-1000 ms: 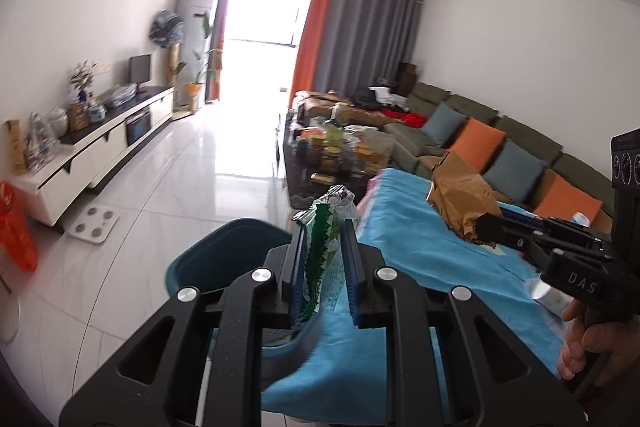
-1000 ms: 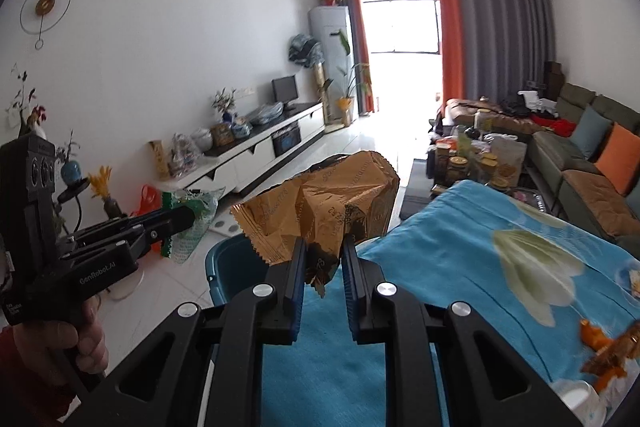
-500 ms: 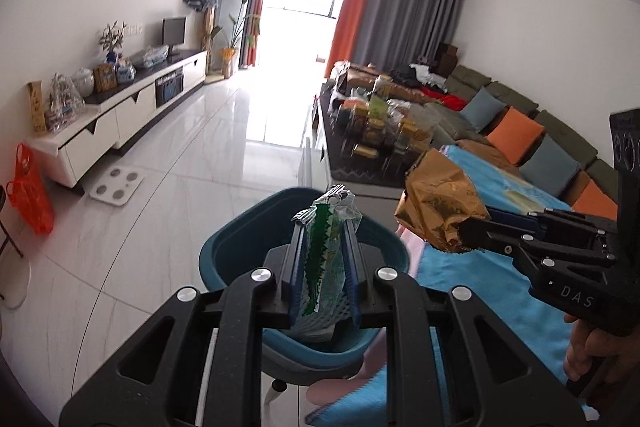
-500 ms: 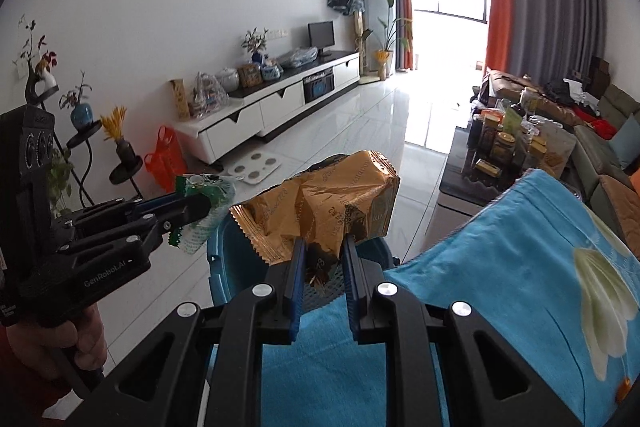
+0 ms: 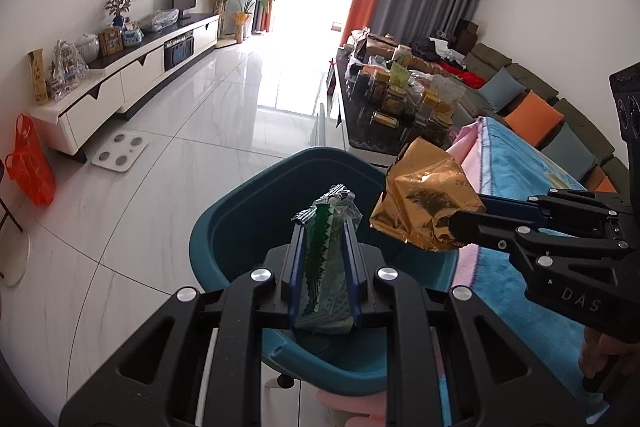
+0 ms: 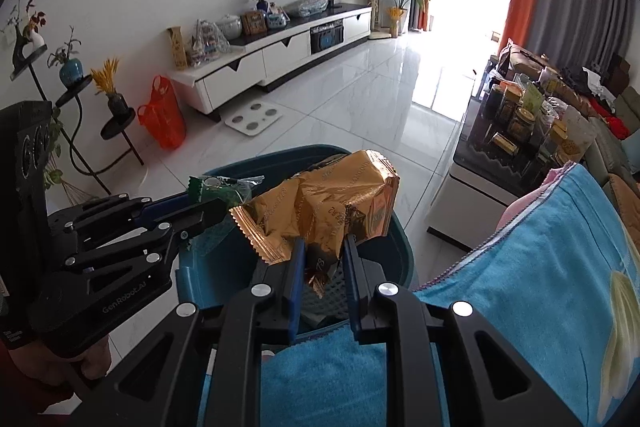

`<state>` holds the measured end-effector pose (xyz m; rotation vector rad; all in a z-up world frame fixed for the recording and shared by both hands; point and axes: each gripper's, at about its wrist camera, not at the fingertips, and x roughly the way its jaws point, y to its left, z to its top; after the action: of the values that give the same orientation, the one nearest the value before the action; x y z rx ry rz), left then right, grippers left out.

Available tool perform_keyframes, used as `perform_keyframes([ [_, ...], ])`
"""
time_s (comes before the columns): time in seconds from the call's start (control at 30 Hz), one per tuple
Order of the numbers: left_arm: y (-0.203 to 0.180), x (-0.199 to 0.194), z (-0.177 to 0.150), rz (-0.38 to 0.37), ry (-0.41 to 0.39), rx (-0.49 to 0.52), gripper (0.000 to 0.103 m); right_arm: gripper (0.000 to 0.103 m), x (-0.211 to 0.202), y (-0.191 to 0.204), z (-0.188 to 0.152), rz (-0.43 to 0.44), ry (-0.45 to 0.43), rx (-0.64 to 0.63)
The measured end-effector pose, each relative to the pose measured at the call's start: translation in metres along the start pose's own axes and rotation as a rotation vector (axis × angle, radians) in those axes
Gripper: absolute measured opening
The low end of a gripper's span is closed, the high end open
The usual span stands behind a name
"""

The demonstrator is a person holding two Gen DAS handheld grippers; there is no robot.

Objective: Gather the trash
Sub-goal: 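Open both tools to drop the wrappers into the bin, then move both tools back over the paper cup and tissues on the table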

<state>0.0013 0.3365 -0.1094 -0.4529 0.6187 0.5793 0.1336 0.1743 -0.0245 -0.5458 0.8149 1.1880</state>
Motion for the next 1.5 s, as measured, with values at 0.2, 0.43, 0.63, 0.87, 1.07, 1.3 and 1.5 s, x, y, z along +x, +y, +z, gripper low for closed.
perform_keyframes([
  [0.2,-0.007,0.024,-0.002,0.016,0.035,-0.004,0.020,0.019,0.017,0.004,0.006,-0.012,0.061,-0.026],
  [0.43,-0.003,0.045,-0.008,0.035,0.064,-0.023,0.031,0.024,0.028,0.005,0.008,-0.021,0.093,-0.037],
  [0.63,-0.003,0.048,-0.006,0.035,0.047,-0.038,0.054,0.034,0.022,-0.005,0.005,-0.013,0.071,-0.012],
  [0.87,-0.008,0.037,-0.003,0.041,0.004,-0.028,0.070,0.047,0.005,-0.017,0.001,-0.016,0.026,0.035],
  [1.07,-0.011,0.009,0.001,0.040,-0.062,-0.029,0.087,0.061,-0.019,-0.028,-0.006,-0.012,-0.041,0.075],
  [1.3,-0.011,-0.043,0.006,0.042,-0.156,-0.059,0.097,0.079,-0.068,-0.047,-0.019,0.030,-0.170,0.167],
  [1.5,-0.026,-0.093,0.013,-0.008,-0.242,-0.057,0.097,0.088,-0.119,-0.070,-0.053,0.007,-0.263,0.265],
])
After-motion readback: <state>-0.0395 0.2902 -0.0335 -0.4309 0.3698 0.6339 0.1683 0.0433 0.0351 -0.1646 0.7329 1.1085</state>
